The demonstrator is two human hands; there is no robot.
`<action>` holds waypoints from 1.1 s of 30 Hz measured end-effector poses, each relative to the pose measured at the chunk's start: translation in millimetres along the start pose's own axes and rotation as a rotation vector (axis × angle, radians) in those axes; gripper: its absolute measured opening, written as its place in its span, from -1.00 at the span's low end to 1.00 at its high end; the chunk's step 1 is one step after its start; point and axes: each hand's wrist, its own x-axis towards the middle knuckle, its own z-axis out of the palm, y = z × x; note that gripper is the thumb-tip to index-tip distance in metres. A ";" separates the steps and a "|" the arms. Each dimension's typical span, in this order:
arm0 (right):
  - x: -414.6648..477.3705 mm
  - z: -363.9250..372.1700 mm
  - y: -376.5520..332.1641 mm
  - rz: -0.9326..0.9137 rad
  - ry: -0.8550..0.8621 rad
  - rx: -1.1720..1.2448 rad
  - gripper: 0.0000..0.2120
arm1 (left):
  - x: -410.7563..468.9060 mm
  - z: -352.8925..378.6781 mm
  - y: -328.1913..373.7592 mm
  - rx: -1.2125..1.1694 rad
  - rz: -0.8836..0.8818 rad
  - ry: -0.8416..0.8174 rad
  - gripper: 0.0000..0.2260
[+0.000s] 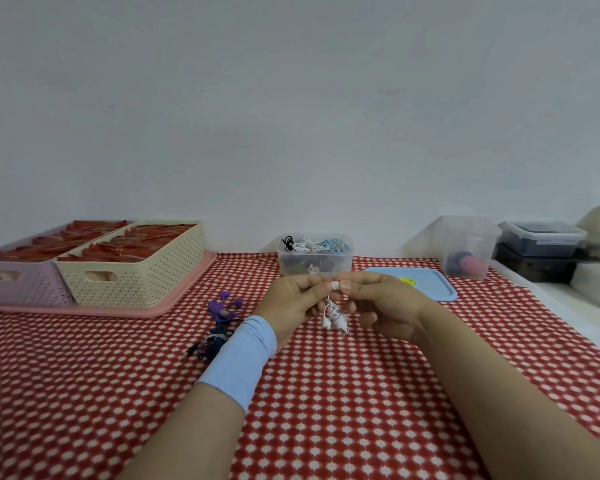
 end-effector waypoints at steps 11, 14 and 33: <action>-2.9 7.8 0.8 -0.183 0.159 -0.213 -0.87 | 4.7 -1.4 -4.6 0.005 -0.016 0.047 -0.89; -4.1 9.7 -0.3 -0.283 0.195 -0.347 -0.87 | 7.1 -1.3 -5.3 -0.012 -0.049 0.056 -0.89; -8.8 -6.8 -5.5 0.108 0.022 -0.168 -0.78 | 3.8 -5.9 -5.7 0.047 -0.064 -0.113 -0.91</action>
